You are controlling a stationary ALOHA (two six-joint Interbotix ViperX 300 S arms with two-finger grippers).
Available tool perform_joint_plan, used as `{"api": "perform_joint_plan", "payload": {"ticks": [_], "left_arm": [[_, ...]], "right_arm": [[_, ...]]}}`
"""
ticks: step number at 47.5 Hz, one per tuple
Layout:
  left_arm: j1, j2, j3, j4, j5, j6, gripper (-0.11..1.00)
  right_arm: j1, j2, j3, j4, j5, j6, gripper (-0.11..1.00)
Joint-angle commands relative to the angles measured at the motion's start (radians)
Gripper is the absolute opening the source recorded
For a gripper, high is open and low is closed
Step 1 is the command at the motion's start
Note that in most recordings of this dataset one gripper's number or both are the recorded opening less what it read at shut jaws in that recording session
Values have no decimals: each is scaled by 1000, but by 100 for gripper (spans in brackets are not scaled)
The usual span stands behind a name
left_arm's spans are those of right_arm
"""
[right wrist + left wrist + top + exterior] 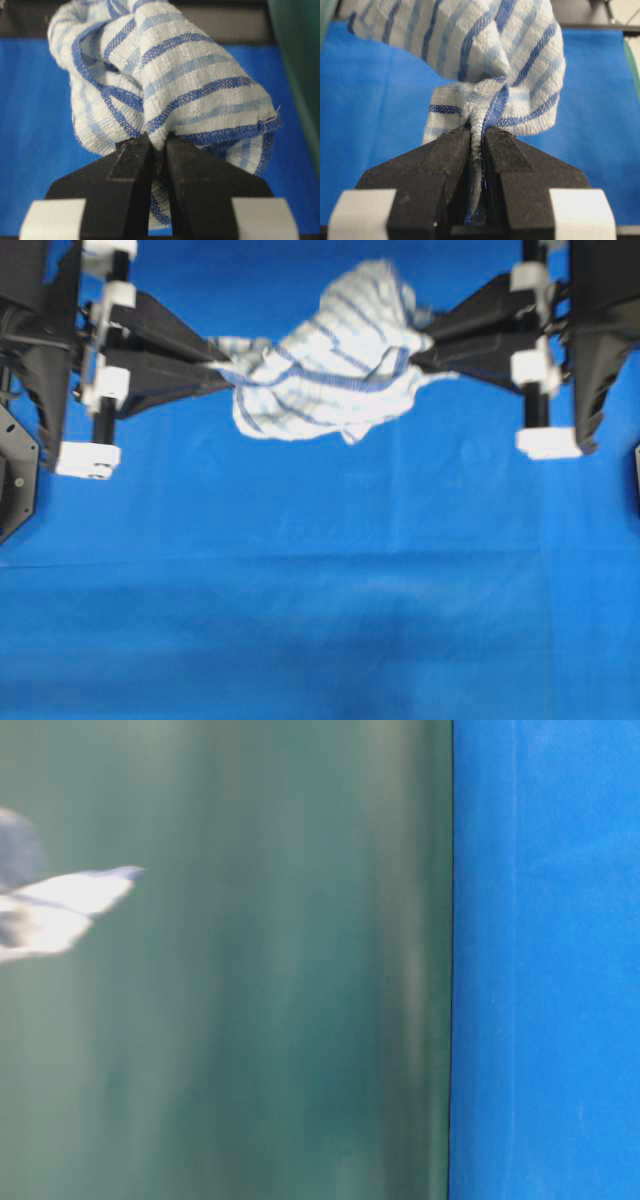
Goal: Lift the towel with both arms.
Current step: 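Lift the towel upward and back with both grippers, then open both grippers and drop the towel onto the table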
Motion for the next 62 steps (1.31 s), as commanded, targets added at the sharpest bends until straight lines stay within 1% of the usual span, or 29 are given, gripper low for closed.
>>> {"api": "perform_joint_plan", "payload": {"ticks": [1,7,19,21,23,25,26,28,29,31,34,35,37,41,48,55,62], "left_arm": [[3,-9,-63,5,9,21,4],[3,-9,-84,5,11,43,4],[3,-5,-87,3,6,41,6],[3,-5,-84,5,5,41,14],[3,-6,-83,5,5,41,25],[3,-8,-80,3,5,41,38],[3,-8,-77,5,5,41,44],[3,-11,-74,5,5,40,60],[3,-11,-72,5,5,40,66],[3,-11,-69,3,5,40,77],[2,-12,-66,3,5,40,89],[3,-11,-66,3,5,40,91],[2,-11,-63,3,5,40,93],[3,-11,-55,5,5,38,91],[-6,0,-28,3,3,37,91],[-29,34,46,3,-38,37,91],[-35,77,144,3,-120,32,91]], "right_arm": [[-2,-11,-58,-8,15,-3,11],[-2,-12,-72,-8,20,-6,11],[-2,6,-78,-8,18,-28,11],[-2,8,-78,-8,18,-29,11],[-2,8,-78,-11,17,-31,11],[-2,8,-78,-11,15,-29,12],[-2,9,-78,-12,15,-28,15],[-2,9,-80,-20,15,-23,27],[-2,11,-78,-21,15,-23,35],[-2,11,-78,-29,17,-25,47],[-2,11,-75,-40,18,-20,62],[-2,11,-75,-43,18,-17,66],[-2,11,-75,-44,20,-17,69],[-2,9,-74,-44,20,-15,64],[-2,11,-58,-44,21,-11,64],[-2,11,20,-40,9,18,64],[-2,32,149,-40,-61,71,64]]}}
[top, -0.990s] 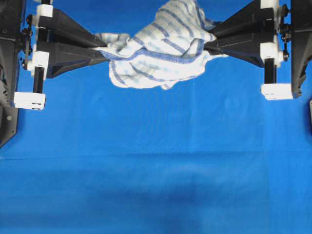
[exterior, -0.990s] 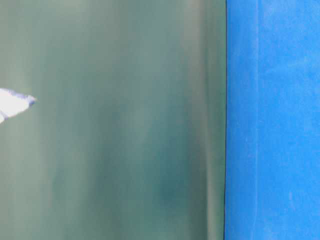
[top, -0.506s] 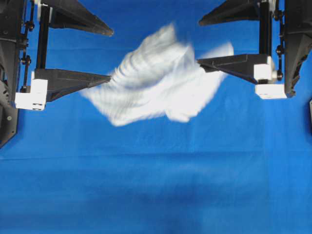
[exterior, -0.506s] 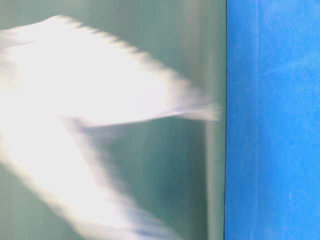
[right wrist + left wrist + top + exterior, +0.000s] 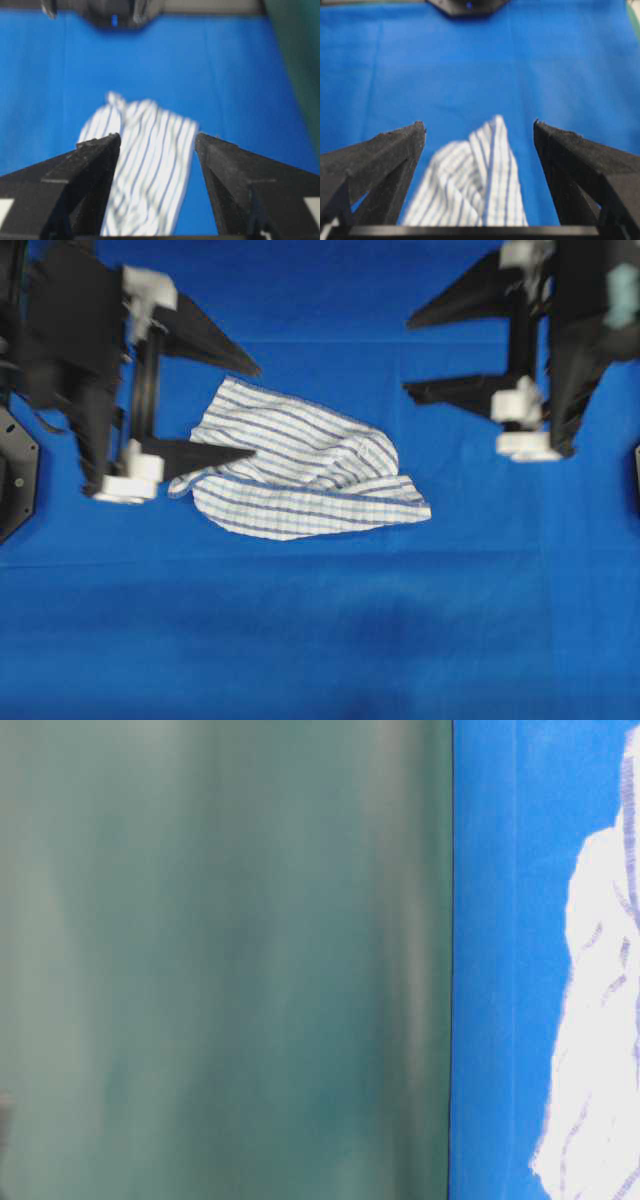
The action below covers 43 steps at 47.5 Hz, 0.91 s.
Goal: Lift the towel with both arms.
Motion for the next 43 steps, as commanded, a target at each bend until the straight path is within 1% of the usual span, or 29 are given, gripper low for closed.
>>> {"api": "perform_joint_plan", "payload": {"ticks": [1,9,17,21,28,34,43], "left_arm": [[-3,23,51,-2,-64,-3,91],[-5,86,158,-3,-160,-9,91],[-14,160,258,-5,-259,-29,91],[-21,210,311,-5,-318,-44,91],[-49,307,368,-5,-394,-94,91],[-66,359,380,-5,-417,-98,91],[-69,439,394,-3,-437,-97,91]], "right_arm": [[-2,12,58,2,-51,23,64],[6,64,190,2,-158,87,64],[11,147,275,3,-261,141,64],[15,196,299,3,-304,160,64],[26,311,327,5,-365,198,64],[35,403,328,5,-394,224,64],[46,491,318,6,-422,227,64]]}}
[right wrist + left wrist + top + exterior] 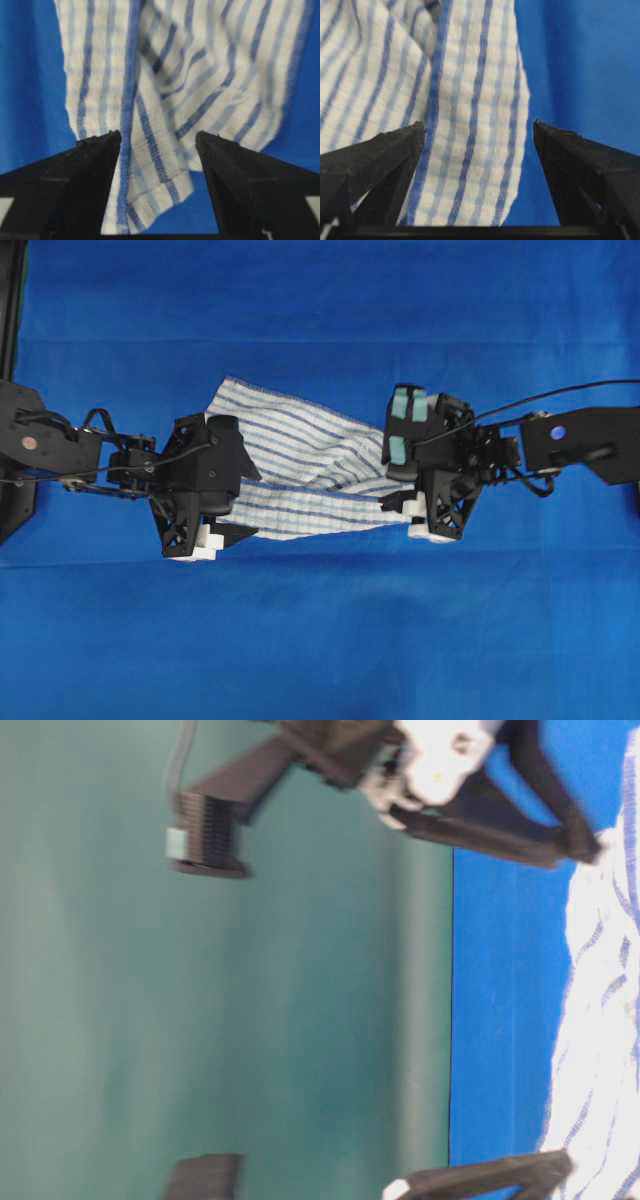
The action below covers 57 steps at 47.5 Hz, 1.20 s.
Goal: Lift the towel with both arms.
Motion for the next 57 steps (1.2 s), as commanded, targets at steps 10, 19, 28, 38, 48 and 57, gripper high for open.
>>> {"api": "perform_joint_plan", "payload": {"ticks": [10,19,28,38,48,57], "left_arm": [[-3,106,9,-2,-58,-5,91],[-3,129,8,-2,-60,-5,90],[-3,132,0,-3,-43,-34,70],[-3,130,-2,-5,0,-41,11],[-3,114,-9,-3,11,-48,4],[-2,57,-29,-5,72,-71,4]], "right_arm": [[8,94,-23,41,-32,3,64],[12,140,-40,52,-34,3,64],[11,158,-61,43,-34,-2,45],[5,158,-61,44,-34,0,13],[5,158,-63,48,-66,2,13],[5,121,-66,52,-52,3,13]]}}
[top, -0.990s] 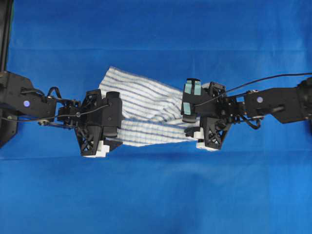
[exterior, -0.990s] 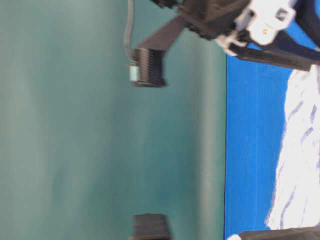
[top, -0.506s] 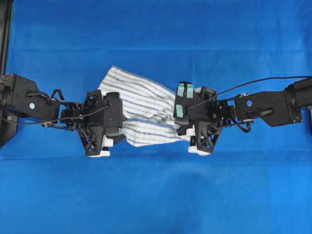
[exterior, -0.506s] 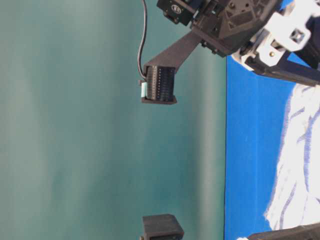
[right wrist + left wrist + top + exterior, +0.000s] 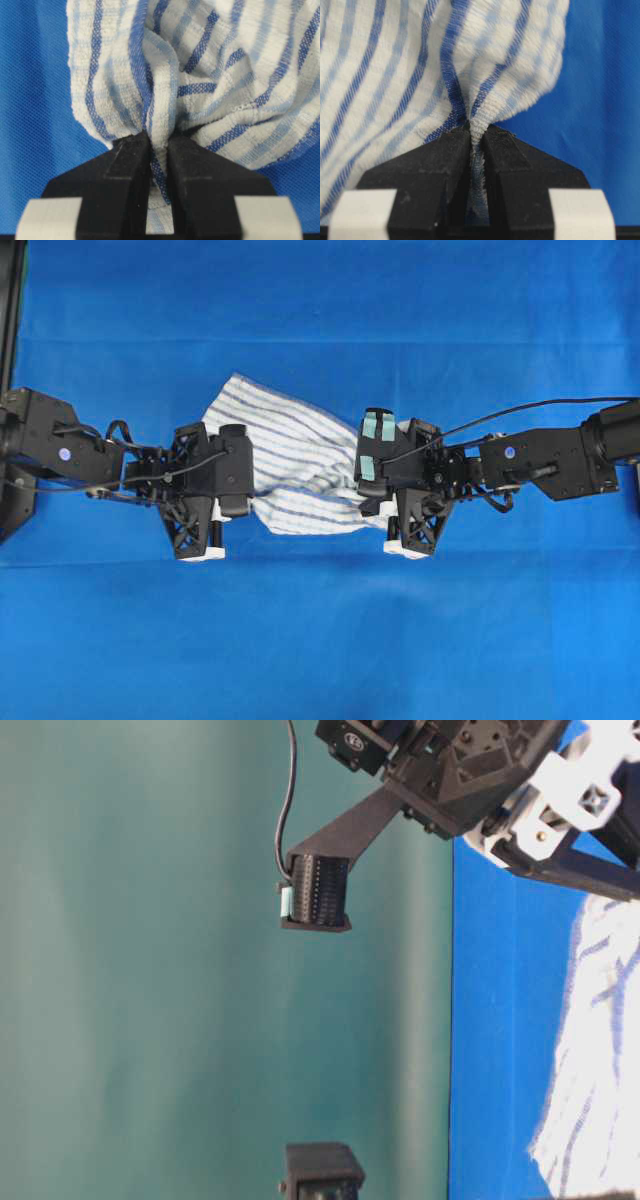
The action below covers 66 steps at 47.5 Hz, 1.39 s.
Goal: Lift the towel with both arms.
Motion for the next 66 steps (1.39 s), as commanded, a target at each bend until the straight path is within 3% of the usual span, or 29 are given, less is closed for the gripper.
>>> {"api": "perform_joint_plan", "payload": {"ticks": [1,18,31,41,52,61,66], "left_arm": [[-3,-57,-28,-2,37,-8,4],[-5,-298,-150,-2,316,-37,4],[8,-471,-295,2,479,-31,4],[58,-552,-385,2,528,-29,4],[115,-597,-517,2,557,-21,4],[127,-588,-615,6,555,-12,4],[138,-578,-660,6,555,26,4]], "right_arm": [[-9,-41,-8,5,14,3,13],[-9,-322,-52,-6,201,-3,13],[-9,-479,-160,-55,400,-14,13],[-9,-546,-288,-123,569,-15,13],[-9,-592,-430,-181,678,-28,13],[-9,-623,-491,-187,693,-52,13],[-9,-643,-505,-187,695,-69,13]]}}
